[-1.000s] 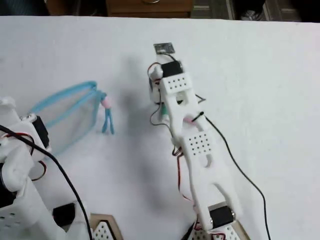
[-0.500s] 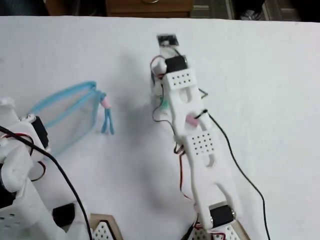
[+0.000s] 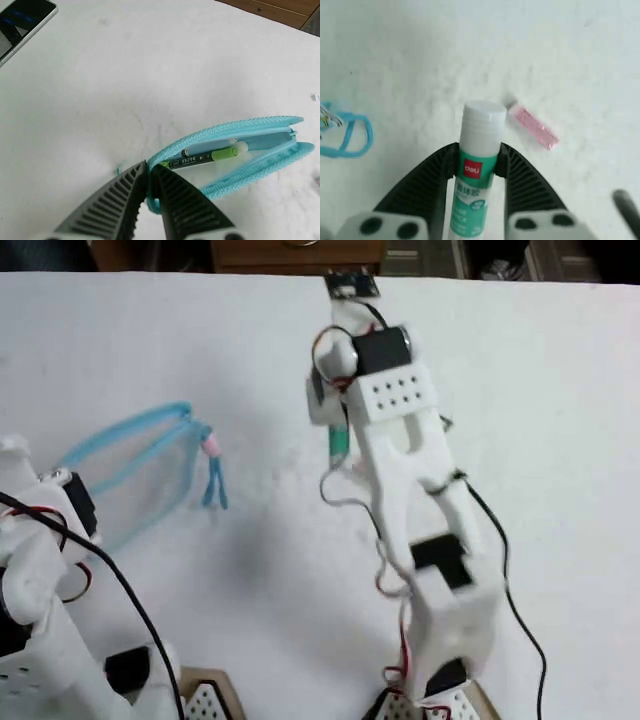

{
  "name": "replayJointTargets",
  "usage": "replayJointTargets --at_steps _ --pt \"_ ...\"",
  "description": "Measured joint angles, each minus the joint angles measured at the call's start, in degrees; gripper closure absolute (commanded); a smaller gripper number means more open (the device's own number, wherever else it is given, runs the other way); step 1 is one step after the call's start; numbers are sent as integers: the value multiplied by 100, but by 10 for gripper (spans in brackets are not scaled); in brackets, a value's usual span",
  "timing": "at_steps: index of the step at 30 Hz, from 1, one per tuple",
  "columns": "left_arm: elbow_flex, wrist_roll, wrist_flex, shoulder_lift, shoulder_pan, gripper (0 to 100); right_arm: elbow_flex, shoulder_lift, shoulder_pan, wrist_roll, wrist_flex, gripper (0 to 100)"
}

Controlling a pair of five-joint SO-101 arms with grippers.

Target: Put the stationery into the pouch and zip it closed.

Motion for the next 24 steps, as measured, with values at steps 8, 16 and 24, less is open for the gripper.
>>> replayJointTargets --at_steps 8,16,24 --pt "0 0 0 0 0 976 3552 -2646 -26 0 -62 981" --pt "0 0 0 0 0 976 6734 -4519 -369 9 -2277 981" --pt "0 0 0 0 0 976 7912 -5451 -1468 9 -5301 981"
